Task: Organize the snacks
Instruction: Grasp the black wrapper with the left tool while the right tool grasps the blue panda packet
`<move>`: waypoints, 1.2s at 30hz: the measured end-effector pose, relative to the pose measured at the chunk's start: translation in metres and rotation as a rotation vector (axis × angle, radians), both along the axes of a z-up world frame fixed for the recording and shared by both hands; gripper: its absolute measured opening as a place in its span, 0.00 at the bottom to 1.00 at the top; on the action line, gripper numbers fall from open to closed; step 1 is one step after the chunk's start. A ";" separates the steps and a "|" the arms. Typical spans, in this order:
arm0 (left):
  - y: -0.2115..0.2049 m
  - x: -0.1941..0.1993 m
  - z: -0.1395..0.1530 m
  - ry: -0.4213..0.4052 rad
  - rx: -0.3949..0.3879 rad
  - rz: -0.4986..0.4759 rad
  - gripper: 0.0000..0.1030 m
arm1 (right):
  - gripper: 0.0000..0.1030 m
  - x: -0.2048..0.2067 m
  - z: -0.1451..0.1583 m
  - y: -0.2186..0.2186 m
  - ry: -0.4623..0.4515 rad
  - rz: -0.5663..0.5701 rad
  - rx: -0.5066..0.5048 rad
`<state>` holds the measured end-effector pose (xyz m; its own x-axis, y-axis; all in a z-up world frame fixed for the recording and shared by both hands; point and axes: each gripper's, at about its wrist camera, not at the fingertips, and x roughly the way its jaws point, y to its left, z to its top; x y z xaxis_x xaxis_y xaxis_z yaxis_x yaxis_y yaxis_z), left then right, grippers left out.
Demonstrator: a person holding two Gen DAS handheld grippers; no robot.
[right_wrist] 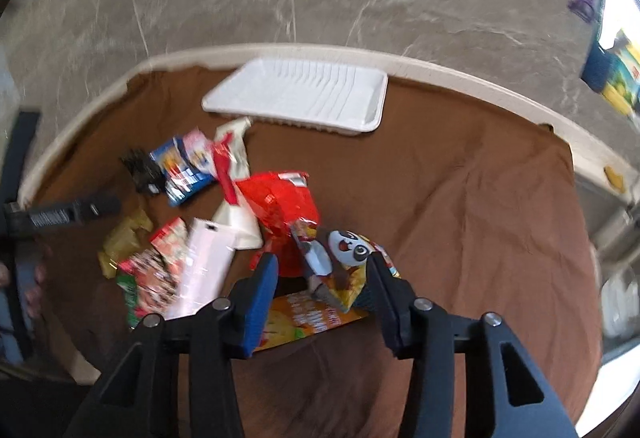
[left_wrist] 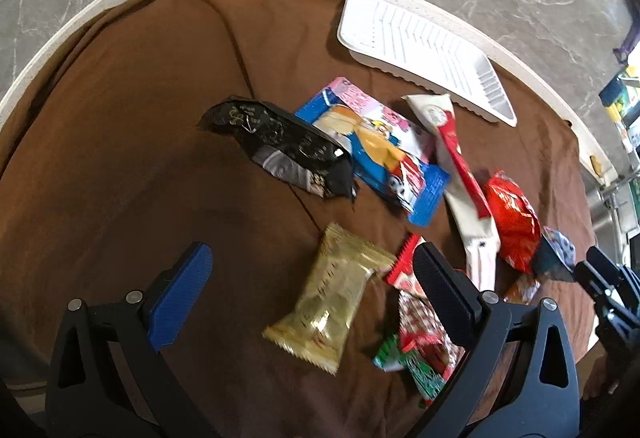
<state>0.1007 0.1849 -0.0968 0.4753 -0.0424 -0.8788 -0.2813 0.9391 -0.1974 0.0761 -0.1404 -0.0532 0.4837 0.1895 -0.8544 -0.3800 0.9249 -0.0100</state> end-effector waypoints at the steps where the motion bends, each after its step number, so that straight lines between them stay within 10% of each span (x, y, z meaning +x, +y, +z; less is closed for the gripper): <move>1: 0.003 0.003 -0.002 0.002 -0.007 0.001 0.98 | 0.49 0.003 -0.002 0.001 -0.001 0.012 -0.024; 8: 0.031 0.028 -0.021 0.032 -0.106 0.019 0.98 | 0.68 0.007 -0.019 0.020 -0.036 0.176 -0.266; 18: 0.046 0.055 -0.043 0.078 -0.129 0.027 0.98 | 0.70 0.001 -0.052 0.040 -0.103 0.328 -0.543; 26: 0.049 0.071 -0.052 0.100 -0.151 0.097 0.98 | 0.42 0.008 -0.060 0.038 -0.122 0.362 -0.568; 36: 0.065 0.096 -0.055 0.117 -0.207 0.210 0.98 | 0.39 0.015 -0.059 0.039 -0.123 0.412 -0.542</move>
<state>0.1964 0.2495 -0.1520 0.3886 -0.1380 -0.9110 -0.4970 0.8012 -0.3333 0.0912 -0.1015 -0.1120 0.5632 -0.0599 -0.8242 -0.6659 0.5577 -0.4955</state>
